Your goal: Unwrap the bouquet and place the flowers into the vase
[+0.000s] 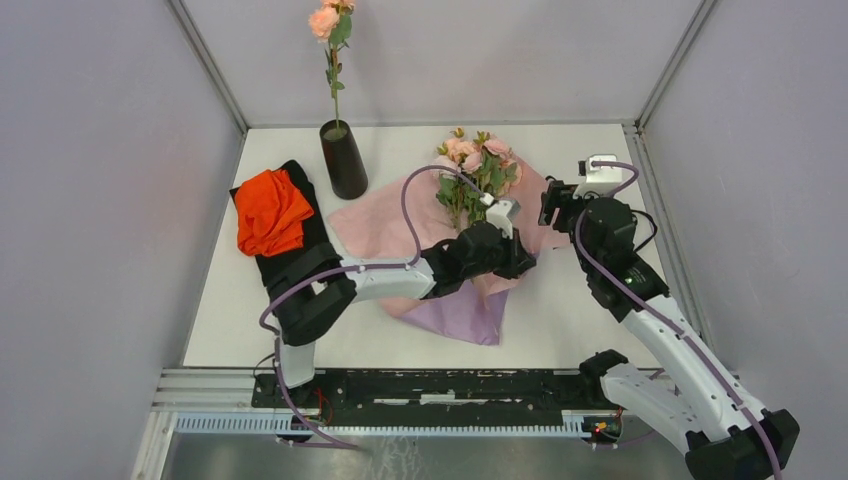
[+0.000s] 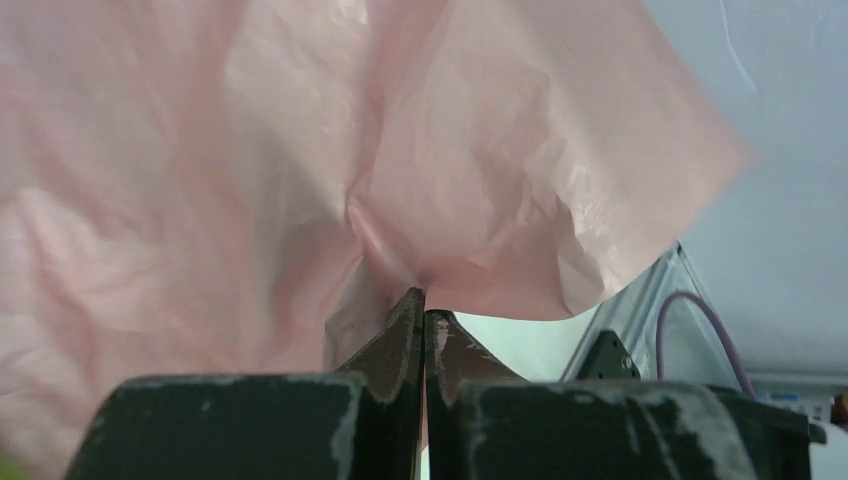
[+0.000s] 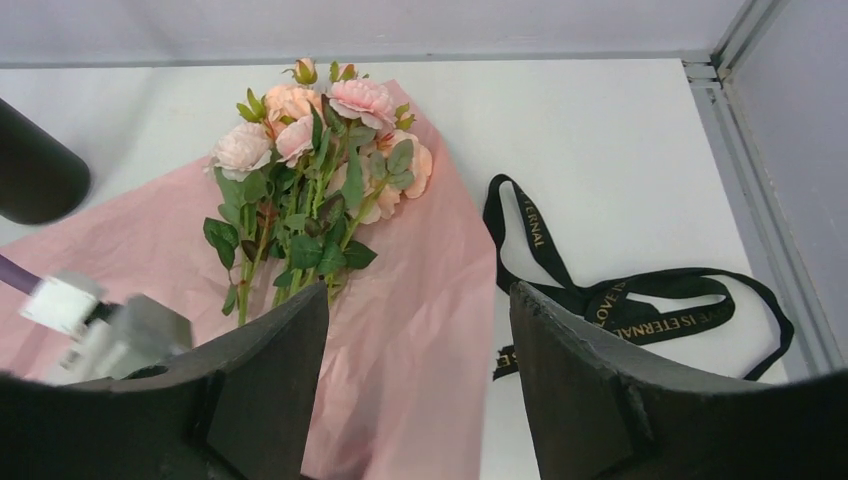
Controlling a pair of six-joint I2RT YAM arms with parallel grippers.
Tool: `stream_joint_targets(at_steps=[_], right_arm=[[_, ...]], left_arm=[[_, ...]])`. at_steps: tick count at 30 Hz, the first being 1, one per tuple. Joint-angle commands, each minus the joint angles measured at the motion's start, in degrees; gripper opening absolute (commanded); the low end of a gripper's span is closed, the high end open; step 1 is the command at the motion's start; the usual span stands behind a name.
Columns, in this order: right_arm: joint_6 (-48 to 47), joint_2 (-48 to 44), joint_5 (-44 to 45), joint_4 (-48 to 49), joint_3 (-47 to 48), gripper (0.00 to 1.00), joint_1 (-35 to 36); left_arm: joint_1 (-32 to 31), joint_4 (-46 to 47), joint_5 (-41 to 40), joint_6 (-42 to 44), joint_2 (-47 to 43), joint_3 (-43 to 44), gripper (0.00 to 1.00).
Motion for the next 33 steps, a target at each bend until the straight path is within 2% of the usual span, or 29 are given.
stream_joint_targets(at_steps=[1, 4, 7, 10, 11, 12, 16, 21, 28, 33], right_arm=[[-1.35, -1.73, 3.06, -1.04, 2.16, 0.73, -0.1], [-1.74, -2.29, 3.26, -0.95, 2.25, 0.73, -0.19], [-2.06, -2.08, 3.4, -0.62, 2.17, 0.73, -0.11], [-2.06, -0.98, 3.13, 0.2, 1.71, 0.73, -0.12], [-2.05, -0.44, 2.97, 0.59, 1.41, 0.74, -0.12], [-2.03, 0.19, 2.86, 1.06, 1.0, 0.74, -0.08], [-2.13, 4.05, 2.12, 2.31, -0.47, 0.75, -0.16], [-0.7, 7.98, 0.6, 2.74, -2.23, 0.78, -0.31], [3.36, 6.83, 3.31, -0.82, -3.19, 0.83, -1.89], [6.13, 0.13, 5.15, -4.05, -2.84, 0.88, -2.47]], left_arm=[[-3.08, -0.51, 3.23, 0.31, 3.1, 4.14, 0.05], [-4.35, -1.4, 4.42, 0.57, 4.02, 5.44, 0.17], [-5.6, -2.84, 4.82, 2.09, 3.9, 6.36, 0.39], [-6.33, -5.37, 3.95, 4.39, 2.6, 7.01, 0.84], [-6.45, -6.12, 3.61, 5.03, 1.75, 6.94, 0.96], [-6.62, -6.81, 3.33, 5.64, 0.88, 6.81, 0.99], [-7.16, -9.07, 0.97, 8.77, -4.85, 4.04, 1.0], [-7.28, -10.01, -6.29, 11.27, -13.86, -2.25, 1.0], [-7.27, -11.36, -13.51, 13.54, -21.33, -6.46, 1.0], [-7.2, -13.02, -18.68, 14.56, -19.22, -7.1, 1.0]])
